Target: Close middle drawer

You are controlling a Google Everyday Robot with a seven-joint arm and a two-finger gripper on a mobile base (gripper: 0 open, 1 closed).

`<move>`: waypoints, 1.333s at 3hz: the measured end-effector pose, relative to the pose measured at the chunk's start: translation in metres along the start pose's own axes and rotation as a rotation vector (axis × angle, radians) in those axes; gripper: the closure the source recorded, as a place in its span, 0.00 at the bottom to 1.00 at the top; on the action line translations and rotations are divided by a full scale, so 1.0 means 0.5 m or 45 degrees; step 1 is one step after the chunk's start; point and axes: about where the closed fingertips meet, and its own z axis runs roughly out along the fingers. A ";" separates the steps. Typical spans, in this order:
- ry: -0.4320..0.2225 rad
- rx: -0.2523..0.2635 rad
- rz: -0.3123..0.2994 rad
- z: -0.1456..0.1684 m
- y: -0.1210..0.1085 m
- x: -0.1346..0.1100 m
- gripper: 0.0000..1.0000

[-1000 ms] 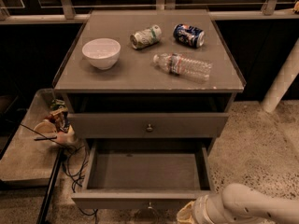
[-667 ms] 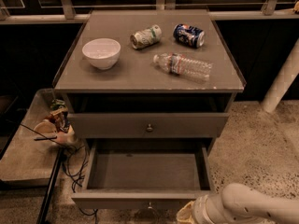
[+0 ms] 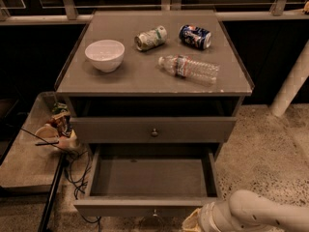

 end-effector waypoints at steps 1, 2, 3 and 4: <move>-0.067 0.086 -0.078 -0.001 -0.049 -0.044 0.12; -0.109 0.118 -0.102 -0.001 -0.073 -0.062 0.14; -0.175 0.150 -0.100 -0.008 -0.122 -0.070 0.37; -0.229 0.225 -0.104 -0.028 -0.222 -0.091 0.60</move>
Offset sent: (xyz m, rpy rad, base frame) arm 0.1542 -0.0016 0.0462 0.0999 -0.3438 -0.0612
